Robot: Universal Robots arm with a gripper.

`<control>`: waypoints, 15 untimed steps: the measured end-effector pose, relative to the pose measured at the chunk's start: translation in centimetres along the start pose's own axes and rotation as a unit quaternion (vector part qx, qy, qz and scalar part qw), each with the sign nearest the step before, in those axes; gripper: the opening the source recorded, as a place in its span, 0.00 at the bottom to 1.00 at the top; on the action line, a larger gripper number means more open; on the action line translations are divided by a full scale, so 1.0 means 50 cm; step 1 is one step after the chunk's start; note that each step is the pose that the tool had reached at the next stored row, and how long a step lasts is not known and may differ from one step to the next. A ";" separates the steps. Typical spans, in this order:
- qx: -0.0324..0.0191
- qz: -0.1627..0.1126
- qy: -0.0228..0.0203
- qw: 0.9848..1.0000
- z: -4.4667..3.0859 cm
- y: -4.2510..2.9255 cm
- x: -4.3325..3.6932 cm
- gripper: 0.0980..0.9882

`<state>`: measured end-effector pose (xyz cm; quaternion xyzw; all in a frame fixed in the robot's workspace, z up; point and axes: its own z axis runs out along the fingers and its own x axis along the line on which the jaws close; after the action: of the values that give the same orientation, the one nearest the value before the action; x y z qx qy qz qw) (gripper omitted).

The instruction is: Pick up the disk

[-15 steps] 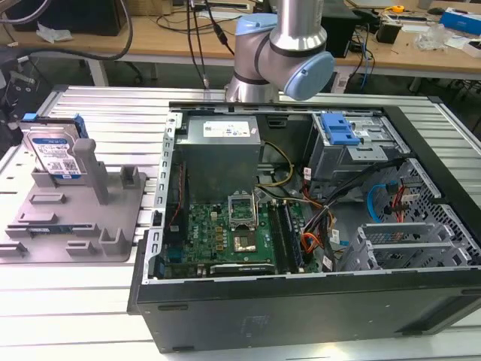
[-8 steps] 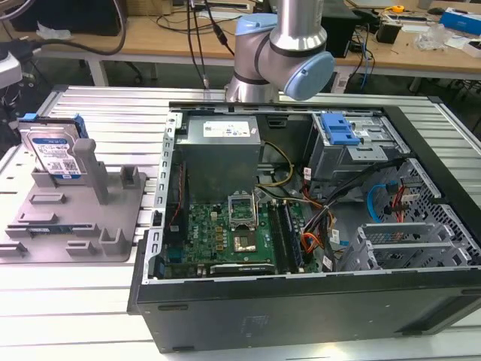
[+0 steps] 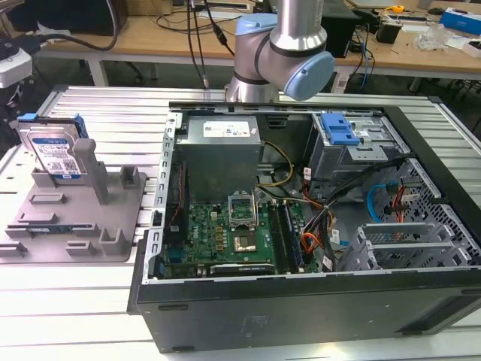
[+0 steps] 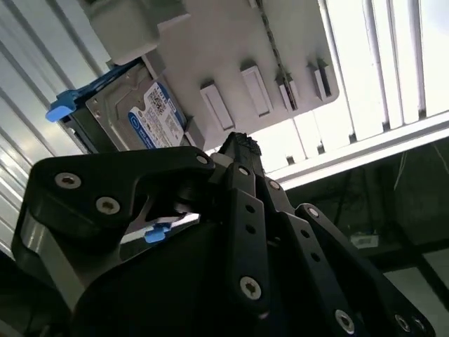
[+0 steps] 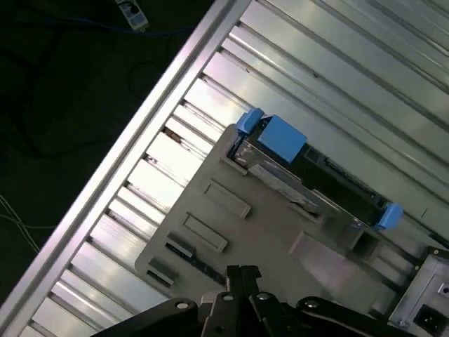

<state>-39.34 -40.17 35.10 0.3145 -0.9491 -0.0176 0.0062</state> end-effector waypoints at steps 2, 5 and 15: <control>0.000 -0.022 0.001 1.000 0.000 0.000 0.000 0.01; 0.000 -0.059 0.002 0.998 0.000 0.000 0.000 0.15; 0.001 -0.184 0.007 0.983 0.001 0.000 0.000 0.43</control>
<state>-39.34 -40.17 35.06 0.4838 -0.8750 -0.0157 0.0091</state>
